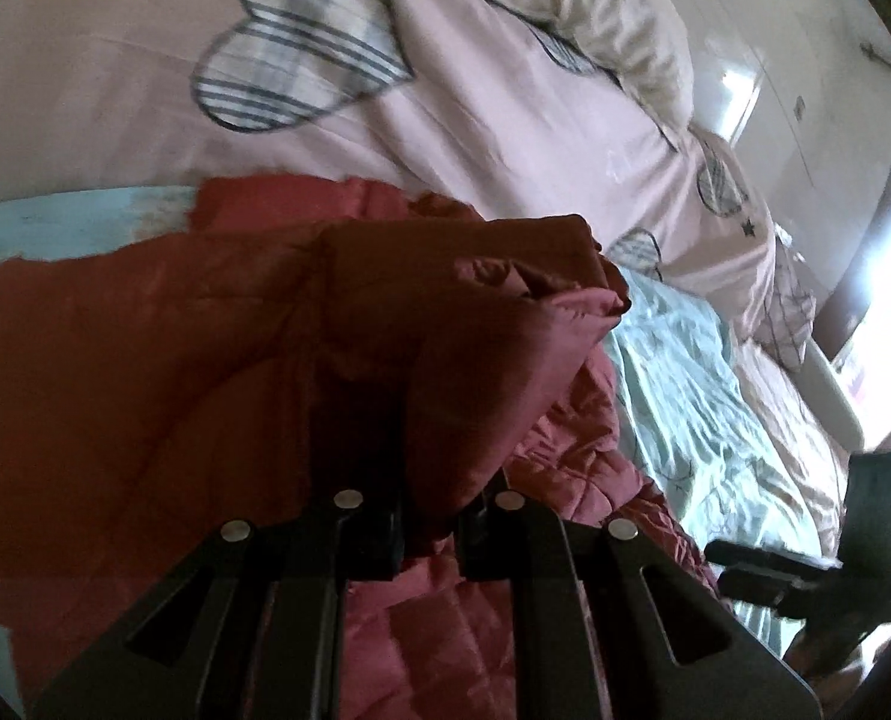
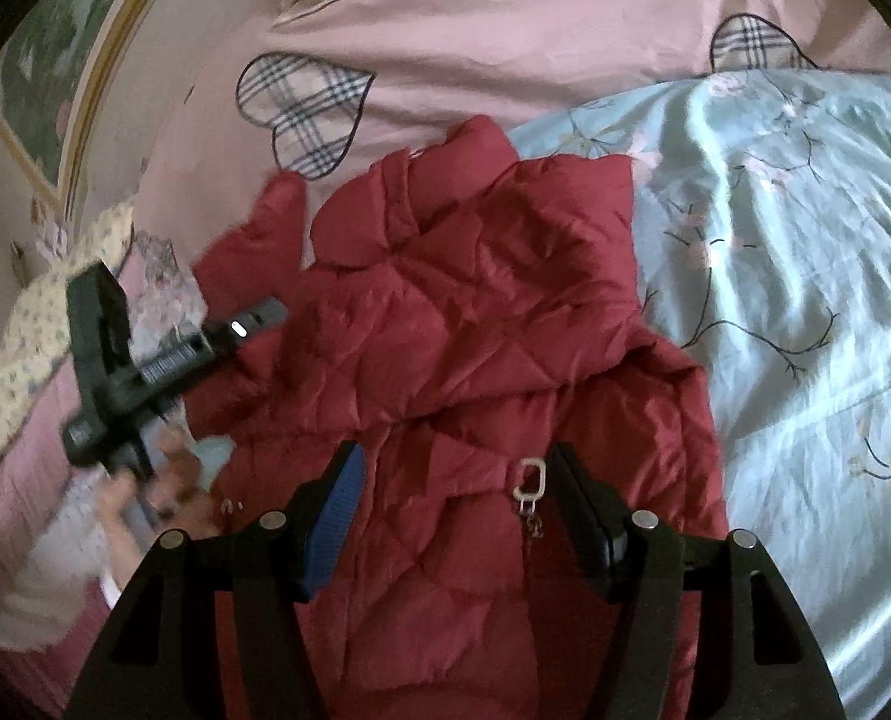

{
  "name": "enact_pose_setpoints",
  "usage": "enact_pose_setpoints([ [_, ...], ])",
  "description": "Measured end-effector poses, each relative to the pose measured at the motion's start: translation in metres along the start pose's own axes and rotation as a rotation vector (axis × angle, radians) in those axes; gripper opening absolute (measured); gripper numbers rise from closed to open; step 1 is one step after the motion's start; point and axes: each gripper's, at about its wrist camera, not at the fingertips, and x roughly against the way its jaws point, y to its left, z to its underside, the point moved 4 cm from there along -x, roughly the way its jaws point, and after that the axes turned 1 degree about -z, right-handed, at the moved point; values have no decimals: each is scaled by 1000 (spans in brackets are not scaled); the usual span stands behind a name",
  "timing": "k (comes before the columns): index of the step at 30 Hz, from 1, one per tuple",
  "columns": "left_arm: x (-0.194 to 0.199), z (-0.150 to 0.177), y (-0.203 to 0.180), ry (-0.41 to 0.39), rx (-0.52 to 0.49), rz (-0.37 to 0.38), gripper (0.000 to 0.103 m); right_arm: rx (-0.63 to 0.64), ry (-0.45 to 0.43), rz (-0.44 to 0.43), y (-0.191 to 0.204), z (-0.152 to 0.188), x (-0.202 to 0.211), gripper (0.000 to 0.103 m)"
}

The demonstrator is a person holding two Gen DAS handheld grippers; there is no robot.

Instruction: Fold large clothes

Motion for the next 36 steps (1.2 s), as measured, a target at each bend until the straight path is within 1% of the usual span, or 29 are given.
enact_pose_setpoints([
  [5, -34, 15, -31, 51, -61, 8, 9, -89, -21, -47, -19, -24, -4, 66],
  [8, -49, 25, -48, 79, -101, 3, 9, -130, -34, -76, -25, -39, -8, 66],
  [11, -57, 31, -59, 90, -132, -6, 9, -167, -45, -98, -31, -53, -16, 66],
  [16, -65, 35, -61, 96, -142, -19, 10, -254, -49, -142, -45, -76, -43, 66],
  [18, -68, 35, -59, 96, -143, -22, 10, -284, -30, -163, -48, -82, -60, 66],
  [19, -69, 34, -60, 96, -144, -22, 10, -294, -21, -161, -50, -84, -68, 66],
  [21, -71, 35, -60, 97, -147, -25, 10, -315, 2, -165, -53, -86, -86, 61],
  [22, -71, 35, -60, 97, -149, -26, 11, -321, 8, -178, -52, -86, -92, 52],
  [23, -72, 35, -60, 100, -149, -24, 13, -336, 16, -191, -52, -87, -97, 39],
  [24, -74, 36, -60, 105, -145, -21, 14, -347, 27, -210, -51, -86, -102, 31],
  [25, -76, 36, -59, 110, -141, -18, 15, -348, 31, -216, -51, -86, -103, 15],
  [27, -77, 37, -57, 121, -123, -7, 19, -318, 24, -185, -46, -88, -103, 12],
  [28, -76, 37, -55, 130, -108, 13, 24, -302, 21, -172, -43, -88, -102, 10],
  [29, -74, 37, -55, 138, -97, 31, 32, -285, 17, -158, -40, -89, -100, 9],
  [30, -71, 37, -53, 145, -83, 54, 35, -269, 12, -145, -39, -90, -98, 9],
  [31, -67, 37, -52, 147, -75, 72, 42, -255, 7, -139, -37, -91, -96, 8],
  [32, -62, 38, -50, 147, -69, 88, 45, -243, 0, -136, -35, -93, -94, 8],
  [36, -40, 39, -33, 152, -43, 114, 46, -191, -30, -118, -31, -100, -81, 7],
])
